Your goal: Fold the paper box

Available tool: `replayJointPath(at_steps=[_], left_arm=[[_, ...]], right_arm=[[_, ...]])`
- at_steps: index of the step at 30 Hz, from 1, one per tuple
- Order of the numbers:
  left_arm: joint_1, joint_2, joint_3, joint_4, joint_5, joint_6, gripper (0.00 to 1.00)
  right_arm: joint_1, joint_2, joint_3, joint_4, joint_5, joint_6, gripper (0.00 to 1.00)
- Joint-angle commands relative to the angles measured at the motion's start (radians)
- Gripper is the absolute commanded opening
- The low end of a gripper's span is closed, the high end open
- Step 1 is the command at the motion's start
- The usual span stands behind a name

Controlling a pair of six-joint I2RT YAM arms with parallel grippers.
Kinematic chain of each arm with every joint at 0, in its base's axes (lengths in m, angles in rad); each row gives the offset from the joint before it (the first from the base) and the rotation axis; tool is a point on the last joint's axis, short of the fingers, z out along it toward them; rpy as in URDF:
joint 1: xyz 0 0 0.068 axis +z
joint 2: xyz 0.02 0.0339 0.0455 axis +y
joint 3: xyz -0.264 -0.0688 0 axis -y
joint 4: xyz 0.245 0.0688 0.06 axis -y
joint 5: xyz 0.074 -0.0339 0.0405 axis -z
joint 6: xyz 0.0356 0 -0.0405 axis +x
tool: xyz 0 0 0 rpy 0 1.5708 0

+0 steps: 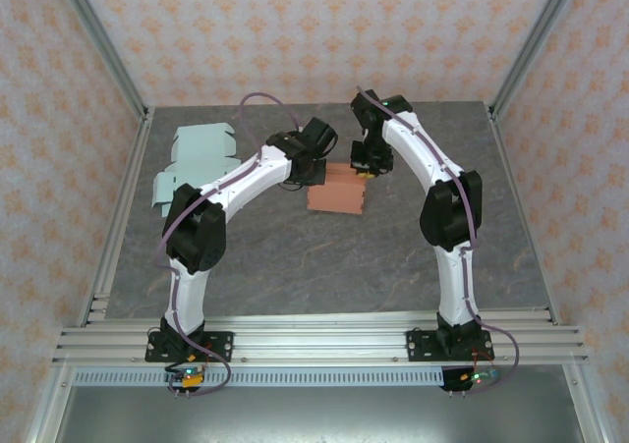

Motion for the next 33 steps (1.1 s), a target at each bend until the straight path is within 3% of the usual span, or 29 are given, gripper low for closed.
replayJointPath(at_steps=[1,12,21,33], left_arm=[[-0.017,-0.012,-0.028,0.027,0.029,-0.022,0.06],[-0.017,-0.027,-0.057,0.057,0.0,-0.03,0.06],[-0.016,-0.081,-0.125,0.156,-0.058,-0.024,0.05],[-0.017,-0.121,-0.177,0.321,-0.14,-0.023,0.05]], right_arm=[[0.011,-0.015,0.011,0.051,-0.071,0.021,0.09],[0.01,-0.066,-0.101,0.112,-0.056,-0.017,0.09],[-0.007,-0.2,-0.302,0.329,-0.095,-0.059,0.09],[-0.011,-0.21,-0.292,0.502,-0.015,-0.09,0.14]])
